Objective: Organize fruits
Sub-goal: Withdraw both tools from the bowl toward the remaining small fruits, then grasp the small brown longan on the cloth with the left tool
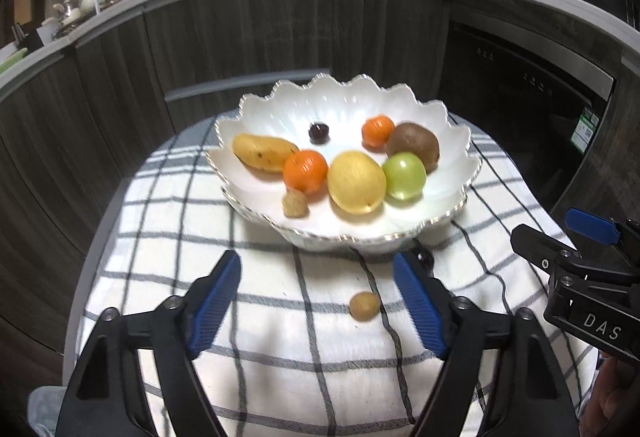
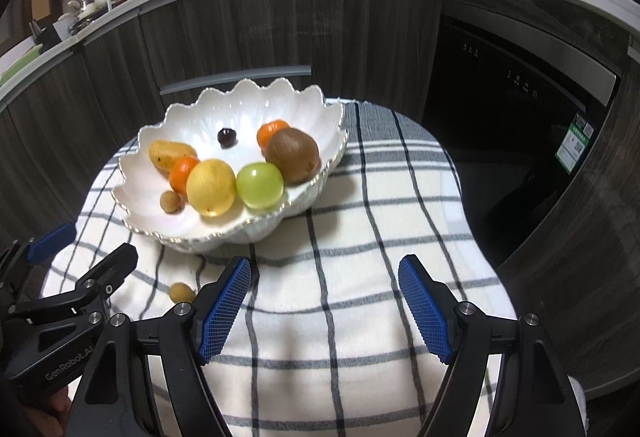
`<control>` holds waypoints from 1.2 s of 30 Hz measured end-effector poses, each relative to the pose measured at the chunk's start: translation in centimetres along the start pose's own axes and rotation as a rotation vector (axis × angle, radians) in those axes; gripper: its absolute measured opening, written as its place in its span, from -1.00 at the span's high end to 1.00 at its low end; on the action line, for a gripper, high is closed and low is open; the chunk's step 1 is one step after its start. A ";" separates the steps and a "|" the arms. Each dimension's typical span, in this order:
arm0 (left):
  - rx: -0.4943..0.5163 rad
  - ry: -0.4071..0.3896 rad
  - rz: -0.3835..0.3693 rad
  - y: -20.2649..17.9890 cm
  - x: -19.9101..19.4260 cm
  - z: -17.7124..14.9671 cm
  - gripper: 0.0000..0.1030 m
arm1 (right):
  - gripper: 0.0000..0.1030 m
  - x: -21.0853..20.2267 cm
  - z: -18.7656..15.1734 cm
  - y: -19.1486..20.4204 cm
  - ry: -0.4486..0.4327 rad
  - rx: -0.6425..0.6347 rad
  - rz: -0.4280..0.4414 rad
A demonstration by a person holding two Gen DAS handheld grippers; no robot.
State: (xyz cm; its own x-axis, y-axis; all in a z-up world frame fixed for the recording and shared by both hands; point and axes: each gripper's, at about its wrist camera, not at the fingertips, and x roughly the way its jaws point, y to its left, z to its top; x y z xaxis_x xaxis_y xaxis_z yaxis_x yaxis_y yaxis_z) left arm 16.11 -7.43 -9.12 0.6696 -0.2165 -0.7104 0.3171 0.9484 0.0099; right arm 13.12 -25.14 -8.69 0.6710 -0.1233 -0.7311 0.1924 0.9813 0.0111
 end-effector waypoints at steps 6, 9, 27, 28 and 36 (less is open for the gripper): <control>0.010 0.019 -0.010 -0.5 1.1 -0.8 -0.32 | -0.50 0.9 -0.9 -0.2 0.017 0.000 0.005; 0.018 0.039 -0.019 -0.9 1.9 -1.1 -0.23 | -0.50 1.4 -1.2 -0.4 0.026 0.003 0.006; 0.066 0.119 -0.031 -2.5 5.4 -2.5 0.10 | -0.50 3.8 -2.2 -0.9 0.083 0.022 0.031; 0.067 0.122 -0.032 -2.6 5.6 -2.6 0.11 | -0.50 3.9 -2.2 -1.0 0.084 0.024 0.031; 0.075 0.140 -0.062 -2.7 6.2 -2.8 0.53 | -0.50 4.3 -2.3 -1.0 0.098 0.025 0.030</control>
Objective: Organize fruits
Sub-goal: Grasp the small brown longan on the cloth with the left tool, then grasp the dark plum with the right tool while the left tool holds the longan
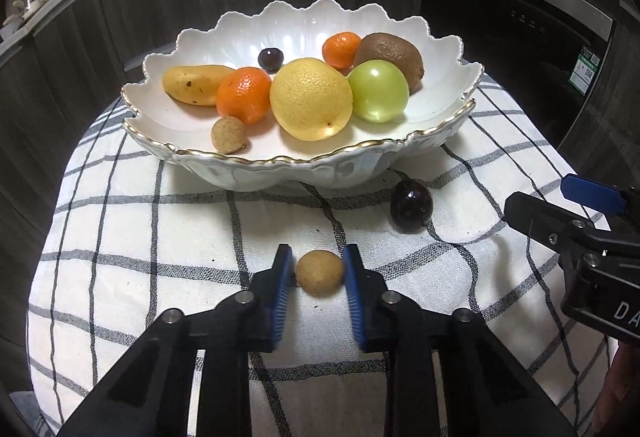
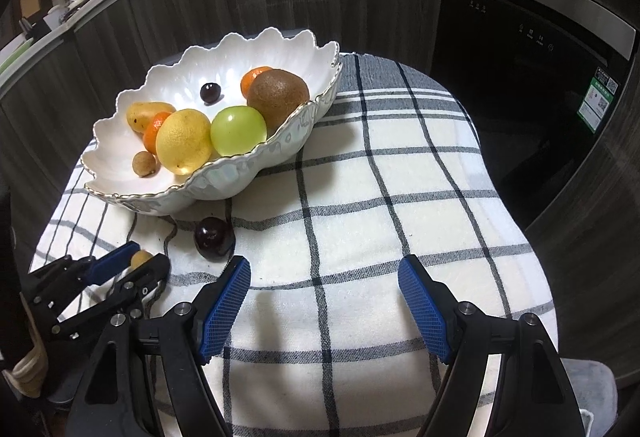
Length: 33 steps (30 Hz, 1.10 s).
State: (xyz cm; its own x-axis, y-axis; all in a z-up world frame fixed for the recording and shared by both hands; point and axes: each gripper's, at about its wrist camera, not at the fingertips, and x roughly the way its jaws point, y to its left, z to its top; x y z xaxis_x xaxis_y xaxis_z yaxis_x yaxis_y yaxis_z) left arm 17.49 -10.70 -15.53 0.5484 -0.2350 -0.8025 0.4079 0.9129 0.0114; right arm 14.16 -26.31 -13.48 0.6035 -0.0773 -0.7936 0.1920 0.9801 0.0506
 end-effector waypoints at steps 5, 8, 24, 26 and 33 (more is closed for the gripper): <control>0.013 -0.020 -0.004 0.1 -0.4 0.0 0.54 | -0.50 0.0 0.0 0.1 0.000 -0.006 -0.003; 0.015 -0.040 0.005 0.4 -1.3 0.2 0.54 | -0.49 -0.2 0.1 0.4 -0.005 -0.013 -0.003; -0.079 -0.063 0.072 5.6 -3.5 0.1 0.54 | -0.18 1.0 1.3 5.0 0.009 -0.094 0.050; -0.087 -0.066 0.074 6.0 -3.5 0.1 0.54 | -0.08 1.5 1.4 5.6 0.017 -0.101 0.064; -0.122 -0.059 0.077 7.4 -3.2 -0.1 0.54 | 0.02 3.1 1.9 7.2 0.032 -0.142 0.066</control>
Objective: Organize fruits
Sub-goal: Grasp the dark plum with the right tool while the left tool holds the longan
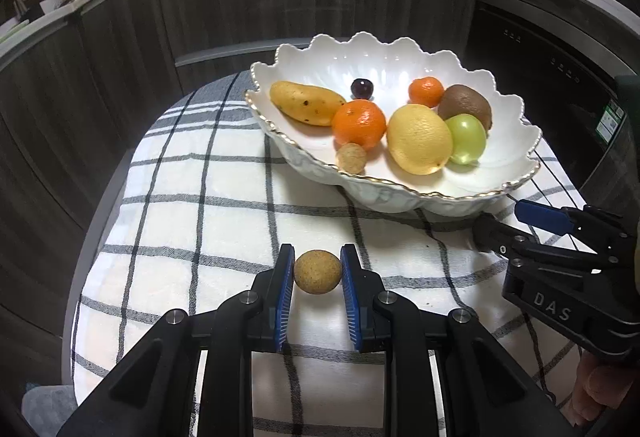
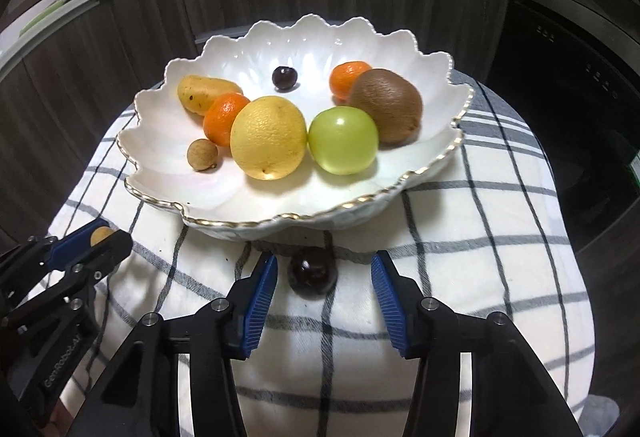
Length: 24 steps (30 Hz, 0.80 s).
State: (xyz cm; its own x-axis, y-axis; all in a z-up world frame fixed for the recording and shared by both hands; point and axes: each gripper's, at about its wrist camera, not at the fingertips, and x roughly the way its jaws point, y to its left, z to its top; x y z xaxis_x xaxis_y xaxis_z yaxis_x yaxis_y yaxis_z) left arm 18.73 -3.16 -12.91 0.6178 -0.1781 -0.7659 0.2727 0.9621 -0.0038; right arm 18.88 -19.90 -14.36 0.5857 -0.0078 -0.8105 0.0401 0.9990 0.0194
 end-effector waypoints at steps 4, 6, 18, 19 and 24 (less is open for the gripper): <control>-0.016 0.005 -0.001 0.6 0.3 0.0 0.54 | 0.17 0.9 0.2 0.6 0.014 -0.020 -0.002; -0.017 0.006 -0.001 0.7 0.4 0.0 0.54 | 0.21 1.5 0.2 0.6 0.029 -0.017 0.000; -0.011 0.005 -0.003 0.7 0.4 0.1 0.54 | 0.43 1.8 -0.4 0.3 0.043 0.005 0.008; -0.010 0.004 -0.004 0.6 0.4 0.1 0.54 | 0.43 1.6 -0.5 0.4 0.043 0.005 0.009; -0.002 -0.004 -0.006 0.4 -0.3 0.0 0.54 | 0.43 0.1 -0.8 0.3 0.026 -0.004 0.010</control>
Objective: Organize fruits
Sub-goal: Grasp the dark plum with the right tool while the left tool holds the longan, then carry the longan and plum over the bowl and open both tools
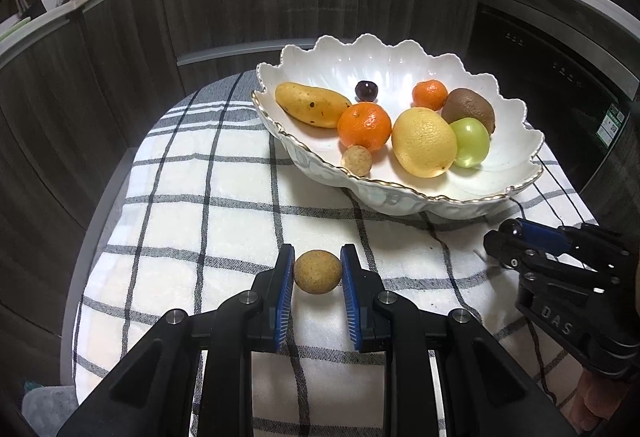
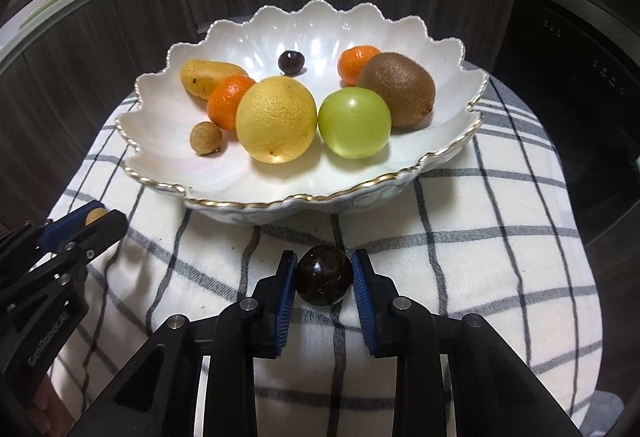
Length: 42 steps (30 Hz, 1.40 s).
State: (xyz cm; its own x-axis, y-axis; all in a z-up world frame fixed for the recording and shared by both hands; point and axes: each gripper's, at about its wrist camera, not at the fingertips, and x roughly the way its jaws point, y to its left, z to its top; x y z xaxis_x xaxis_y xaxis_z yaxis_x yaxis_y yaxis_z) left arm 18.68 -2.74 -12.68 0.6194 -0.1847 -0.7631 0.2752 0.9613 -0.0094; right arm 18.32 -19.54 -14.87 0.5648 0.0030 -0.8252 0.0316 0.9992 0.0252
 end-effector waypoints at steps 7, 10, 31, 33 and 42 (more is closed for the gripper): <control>0.013 -0.019 -0.020 -0.9 -1.3 0.2 0.54 | 0.43 -2.6 -0.4 0.0 -0.027 -0.006 0.004; 0.015 -0.028 -0.030 -1.1 -1.9 0.5 0.54 | 0.43 -3.4 -0.3 -0.3 -0.039 -0.002 0.003; 0.024 -0.082 -0.049 -2.1 -3.7 5.5 0.54 | 0.43 -8.2 4.1 -1.7 -0.165 0.012 0.010; 0.027 -0.088 -0.047 -2.1 -3.4 6.1 0.54 | 0.43 -8.1 4.6 -1.8 -0.171 0.013 0.010; 0.031 -0.096 -0.036 -2.1 -1.2 8.8 0.54 | 0.43 -6.2 6.9 -3.0 -0.171 0.036 -0.006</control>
State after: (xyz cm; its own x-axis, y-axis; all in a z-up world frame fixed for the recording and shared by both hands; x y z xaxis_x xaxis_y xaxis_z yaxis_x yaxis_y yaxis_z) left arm 23.86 -6.35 -6.05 0.6756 -0.2390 -0.6974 0.3199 0.9473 -0.0148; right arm 20.37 -22.83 -5.92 0.6961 -0.0133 -0.7178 0.0634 0.9971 0.0431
